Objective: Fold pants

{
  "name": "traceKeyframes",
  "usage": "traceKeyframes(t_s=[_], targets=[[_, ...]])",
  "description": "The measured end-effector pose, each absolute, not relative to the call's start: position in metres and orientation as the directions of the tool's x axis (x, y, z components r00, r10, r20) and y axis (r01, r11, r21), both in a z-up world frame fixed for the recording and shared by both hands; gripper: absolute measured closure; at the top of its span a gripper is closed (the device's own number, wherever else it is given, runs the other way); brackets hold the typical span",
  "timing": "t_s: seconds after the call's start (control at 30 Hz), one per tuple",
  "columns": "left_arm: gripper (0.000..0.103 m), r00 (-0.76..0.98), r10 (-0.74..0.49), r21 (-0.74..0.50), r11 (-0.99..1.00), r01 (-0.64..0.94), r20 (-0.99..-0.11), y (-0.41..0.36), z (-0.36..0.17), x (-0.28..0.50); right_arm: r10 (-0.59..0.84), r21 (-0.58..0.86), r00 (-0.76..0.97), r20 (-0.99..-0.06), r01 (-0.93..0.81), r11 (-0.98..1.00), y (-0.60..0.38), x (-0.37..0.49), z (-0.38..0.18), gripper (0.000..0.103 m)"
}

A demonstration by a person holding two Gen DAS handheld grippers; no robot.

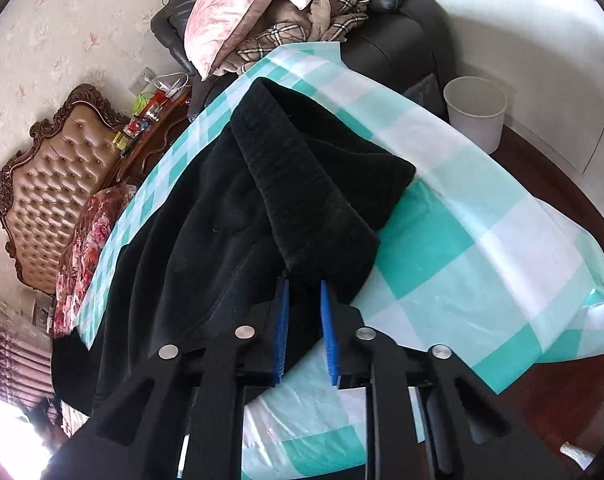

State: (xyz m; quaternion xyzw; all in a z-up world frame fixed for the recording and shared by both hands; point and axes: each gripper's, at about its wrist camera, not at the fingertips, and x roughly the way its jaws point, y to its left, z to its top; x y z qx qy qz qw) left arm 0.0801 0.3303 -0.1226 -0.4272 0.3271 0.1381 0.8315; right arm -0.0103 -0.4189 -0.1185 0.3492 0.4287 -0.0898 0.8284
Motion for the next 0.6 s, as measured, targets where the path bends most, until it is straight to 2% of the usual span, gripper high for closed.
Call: traceKeyframes(t_s=[0.03, 0.13, 0.17, 0.23, 0.27, 0.3, 0.43, 0.53, 0.6], targets=[[0.098, 0.737, -0.079, -0.649, 0.544, -0.532, -0.671, 0.344, -0.140, 0.064, 0.151, 0.500, 0.612, -0.776, 0.452, 0.739, -0.419, -0.008, -0.119, 0.086], [0.096, 0.742, -0.139, -0.703, 0.472, -0.532, -0.656, 0.364, -0.171, 0.035, 0.152, 0.493, 0.597, -0.787, 0.461, 0.738, -0.417, -0.003, -0.117, 0.081], [0.078, 0.754, -0.162, -0.725, 0.457, -0.515, -0.637, 0.366, -0.175, 0.031, 0.155, 0.495, 0.597, -0.787, 0.462, 0.736, -0.416, -0.003, -0.115, 0.077], [0.062, 0.759, -0.165, -0.730, 0.461, -0.505, -0.630, 0.368, -0.174, 0.032, 0.185, 0.527, 0.613, -0.768, 0.441, 0.726, -0.415, -0.003, -0.111, 0.063], [0.061, 0.754, -0.159, -0.717, 0.481, -0.505, -0.637, 0.366, -0.171, 0.035, 0.193, 0.536, 0.617, -0.763, 0.436, 0.723, -0.415, -0.003, -0.111, 0.051], [0.059, 0.750, -0.139, -0.692, 0.520, -0.501, -0.647, 0.363, -0.166, 0.039, 0.195, 0.542, 0.623, -0.757, 0.433, 0.720, -0.414, -0.005, -0.109, 0.046], [0.039, 0.718, 0.055, -0.452, 0.743, -0.494, -0.694, 0.339, -0.135, 0.053, 0.211, 0.564, 0.631, -0.746, 0.430, 0.705, -0.415, -0.008, -0.108, 0.040], [0.038, 0.713, 0.086, -0.406, 0.772, -0.489, -0.696, 0.346, -0.131, 0.065, 0.264, 0.612, 0.640, -0.722, 0.413, 0.674, -0.420, -0.007, -0.110, 0.039], [0.039, 0.704, 0.065, -0.450, 0.727, -0.519, -0.707, 0.364, -0.140, 0.067, 0.267, 0.619, 0.644, -0.717, 0.411, 0.669, -0.422, -0.008, -0.108, 0.036]])
